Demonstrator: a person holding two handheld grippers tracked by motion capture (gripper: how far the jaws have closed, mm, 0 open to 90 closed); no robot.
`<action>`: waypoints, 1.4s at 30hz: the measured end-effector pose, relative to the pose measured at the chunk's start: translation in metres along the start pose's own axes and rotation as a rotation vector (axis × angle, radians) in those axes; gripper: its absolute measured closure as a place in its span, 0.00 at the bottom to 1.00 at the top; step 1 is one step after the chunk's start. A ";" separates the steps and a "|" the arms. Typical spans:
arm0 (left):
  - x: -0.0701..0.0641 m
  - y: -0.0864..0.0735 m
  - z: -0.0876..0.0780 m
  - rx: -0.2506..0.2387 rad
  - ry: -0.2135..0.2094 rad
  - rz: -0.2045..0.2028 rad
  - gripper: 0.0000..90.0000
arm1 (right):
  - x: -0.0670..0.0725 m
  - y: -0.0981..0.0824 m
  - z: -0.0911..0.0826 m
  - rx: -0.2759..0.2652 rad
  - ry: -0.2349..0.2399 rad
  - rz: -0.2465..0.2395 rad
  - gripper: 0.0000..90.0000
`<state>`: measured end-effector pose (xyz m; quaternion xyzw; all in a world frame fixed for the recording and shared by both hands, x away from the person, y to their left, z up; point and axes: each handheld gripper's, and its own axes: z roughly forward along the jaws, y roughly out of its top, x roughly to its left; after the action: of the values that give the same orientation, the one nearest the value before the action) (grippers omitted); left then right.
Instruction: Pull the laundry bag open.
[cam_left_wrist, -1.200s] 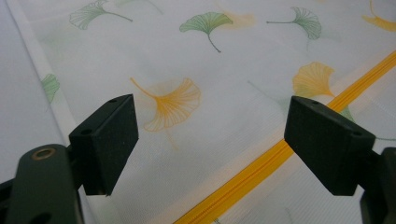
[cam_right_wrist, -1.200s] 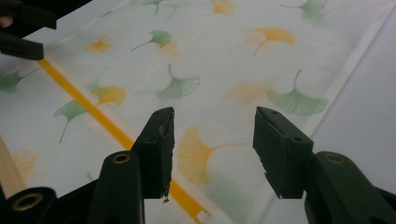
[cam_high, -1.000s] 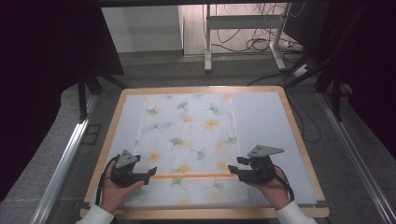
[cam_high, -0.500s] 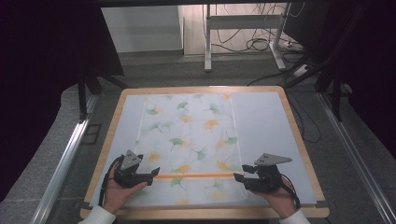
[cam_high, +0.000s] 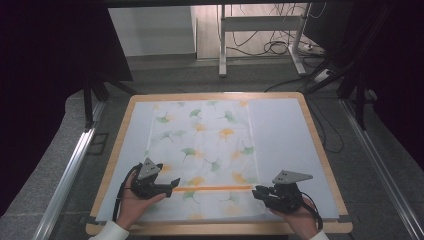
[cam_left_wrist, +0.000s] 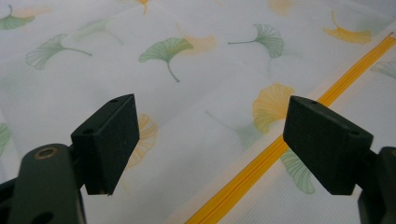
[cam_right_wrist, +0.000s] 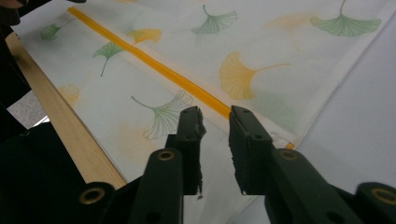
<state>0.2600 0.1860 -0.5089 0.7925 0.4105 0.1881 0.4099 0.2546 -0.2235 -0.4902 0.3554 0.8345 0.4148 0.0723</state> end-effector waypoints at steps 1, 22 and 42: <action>-0.001 0.001 0.001 -0.002 -0.003 0.001 0.21 | 0.001 0.000 0.001 0.004 0.004 -0.005 0.85; -0.032 0.031 0.029 -0.035 -0.088 0.061 0.26 | 0.007 -0.013 0.006 0.083 -0.004 -0.029 0.98; -0.062 0.053 0.056 -0.006 -0.195 0.121 0.31 | 0.001 -0.014 0.012 0.115 -0.035 -0.038 0.98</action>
<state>0.2851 0.0917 -0.4970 0.8292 0.3194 0.1358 0.4381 0.2514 -0.2203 -0.5080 0.3504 0.8620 0.3587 0.0741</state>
